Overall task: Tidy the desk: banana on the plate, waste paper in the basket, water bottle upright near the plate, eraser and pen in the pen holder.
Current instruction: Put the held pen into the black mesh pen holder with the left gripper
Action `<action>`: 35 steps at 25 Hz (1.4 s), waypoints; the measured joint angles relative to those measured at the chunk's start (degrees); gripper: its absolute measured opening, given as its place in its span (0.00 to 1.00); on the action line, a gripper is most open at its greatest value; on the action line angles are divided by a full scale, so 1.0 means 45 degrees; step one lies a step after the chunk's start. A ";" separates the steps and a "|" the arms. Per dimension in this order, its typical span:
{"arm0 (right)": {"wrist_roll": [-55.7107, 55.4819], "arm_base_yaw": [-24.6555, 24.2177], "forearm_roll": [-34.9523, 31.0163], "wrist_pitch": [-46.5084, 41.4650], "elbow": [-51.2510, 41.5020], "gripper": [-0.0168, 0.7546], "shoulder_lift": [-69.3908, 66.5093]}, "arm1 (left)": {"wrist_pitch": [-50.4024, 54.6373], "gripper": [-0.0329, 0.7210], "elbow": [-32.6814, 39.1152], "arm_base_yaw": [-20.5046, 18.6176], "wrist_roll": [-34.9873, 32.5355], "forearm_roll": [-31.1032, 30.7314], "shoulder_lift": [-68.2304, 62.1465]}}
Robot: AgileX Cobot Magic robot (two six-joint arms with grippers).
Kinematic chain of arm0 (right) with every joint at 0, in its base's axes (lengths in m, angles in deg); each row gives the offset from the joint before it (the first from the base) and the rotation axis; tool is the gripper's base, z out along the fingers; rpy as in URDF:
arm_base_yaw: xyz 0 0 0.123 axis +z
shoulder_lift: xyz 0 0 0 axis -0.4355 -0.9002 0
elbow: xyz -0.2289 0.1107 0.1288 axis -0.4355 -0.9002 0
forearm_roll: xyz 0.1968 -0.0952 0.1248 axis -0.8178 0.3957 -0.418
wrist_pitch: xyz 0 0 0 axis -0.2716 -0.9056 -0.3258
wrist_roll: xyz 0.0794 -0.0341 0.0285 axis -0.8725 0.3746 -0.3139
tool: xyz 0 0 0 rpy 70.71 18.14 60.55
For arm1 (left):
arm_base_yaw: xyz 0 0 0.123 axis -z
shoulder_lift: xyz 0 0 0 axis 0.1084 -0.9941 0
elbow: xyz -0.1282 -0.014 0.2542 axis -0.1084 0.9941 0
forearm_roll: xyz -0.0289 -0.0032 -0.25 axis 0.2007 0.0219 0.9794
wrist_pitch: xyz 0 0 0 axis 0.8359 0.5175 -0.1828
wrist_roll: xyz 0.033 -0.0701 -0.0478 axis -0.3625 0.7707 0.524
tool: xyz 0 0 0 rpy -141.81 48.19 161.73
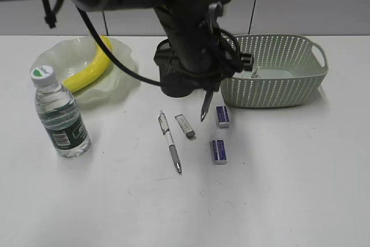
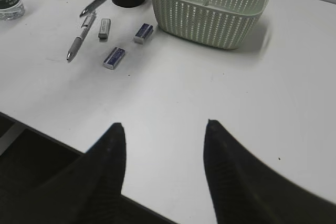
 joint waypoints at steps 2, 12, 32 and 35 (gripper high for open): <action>0.0000 0.0000 0.0000 0.0000 0.0000 0.53 0.0000 | -0.0867 0.16 0.0000 -0.0015 0.0013 -0.0626 0.0544; 0.0000 0.0000 0.0000 0.0000 0.0000 0.53 0.0000 | -0.6752 0.16 0.0812 -0.1672 0.1610 -0.3500 0.0975; 0.0000 0.0000 0.0000 0.0000 0.0000 0.53 0.0000 | -1.7197 0.16 0.5351 -0.3946 -0.1135 -0.3194 0.0529; 0.0000 0.0000 0.0000 0.0000 0.0000 0.53 0.0000 | -1.7518 0.16 0.5361 -0.3946 -0.1168 -0.3181 0.0141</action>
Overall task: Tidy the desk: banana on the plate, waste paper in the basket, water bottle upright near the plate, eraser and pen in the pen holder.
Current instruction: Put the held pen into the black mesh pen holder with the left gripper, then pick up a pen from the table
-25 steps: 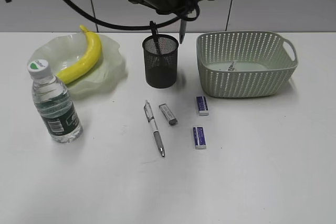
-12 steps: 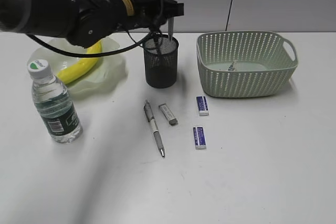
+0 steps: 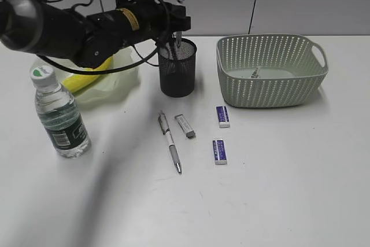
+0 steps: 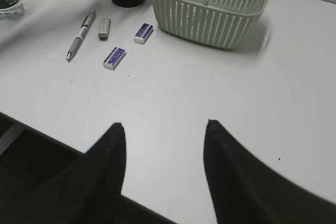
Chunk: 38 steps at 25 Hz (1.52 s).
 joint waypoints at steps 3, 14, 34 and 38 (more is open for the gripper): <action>0.0000 0.0000 0.0000 0.0000 0.0000 0.53 0.0000 | -0.0095 0.16 0.0016 0.0000 -0.0016 0.0010 -0.0454; 0.0000 0.0000 0.0000 0.0000 0.0000 0.53 0.0000 | -0.0093 0.43 0.0074 0.0000 -0.0016 0.0024 -0.0759; 0.0000 0.0000 0.0000 0.0000 0.0000 0.53 0.0000 | 1.5172 0.46 0.0087 0.0260 -0.0016 0.0256 0.8666; 0.0000 0.0000 0.0000 0.0000 0.0000 0.53 0.0000 | 1.9661 0.45 0.0087 0.0263 -0.0271 0.0671 1.0561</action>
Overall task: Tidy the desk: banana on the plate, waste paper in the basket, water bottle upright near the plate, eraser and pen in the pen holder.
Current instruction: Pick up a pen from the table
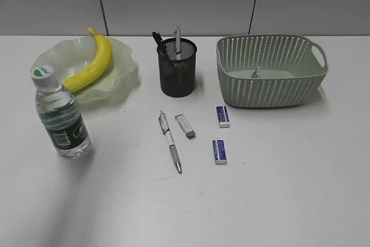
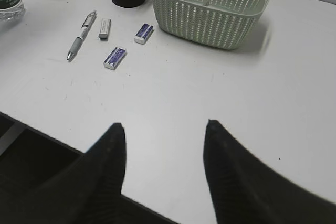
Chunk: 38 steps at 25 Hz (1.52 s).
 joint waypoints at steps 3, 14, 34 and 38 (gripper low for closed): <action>0.0000 0.0000 0.0000 0.0000 0.0000 0.53 0.0000 | 0.1830 0.45 0.0388 0.0000 -0.0425 0.0096 0.1499; 0.0306 0.0000 -0.0037 0.0066 0.0015 0.53 -0.0101 | 0.1948 0.43 0.7420 0.0000 -0.0549 0.0761 0.9853; 0.3759 0.0990 -0.2807 0.4036 0.6730 0.53 -1.7085 | 0.0552 0.37 0.9956 0.0000 -0.2618 0.1300 1.6228; 0.2998 0.2168 -0.2876 0.3614 0.9154 0.53 -2.0593 | 0.0422 0.37 1.0017 0.0011 -0.2742 0.1300 1.6228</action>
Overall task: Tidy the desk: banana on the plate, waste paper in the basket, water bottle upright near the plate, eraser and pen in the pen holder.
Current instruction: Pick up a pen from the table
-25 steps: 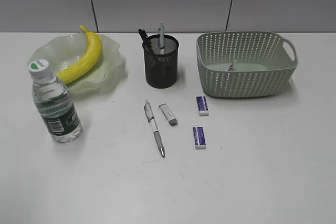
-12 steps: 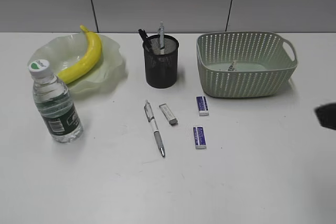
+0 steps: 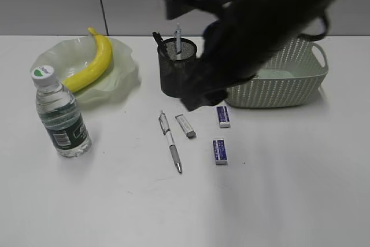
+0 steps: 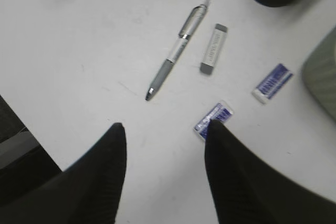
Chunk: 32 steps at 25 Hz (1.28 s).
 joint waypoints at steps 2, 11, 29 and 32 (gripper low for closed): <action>-0.0980 0.0369 0.0081 -0.0568 0.1375 0.53 -0.1557 | 0.0000 0.37 0.0000 0.0000 0.0001 0.0009 0.0000; -0.3592 0.0704 0.0732 -0.3002 0.6333 0.53 -0.6857 | 0.0000 0.37 0.0000 0.0000 0.0001 0.0009 0.0000; -0.4631 0.0692 0.1685 -0.3087 0.7408 0.53 -0.9642 | -0.0044 0.37 0.0000 0.0000 0.0001 0.0009 0.0000; -0.4706 0.0681 0.1685 -0.3034 0.7437 0.52 -0.9900 | -0.0044 0.37 0.0000 0.0000 0.0001 0.0009 0.0000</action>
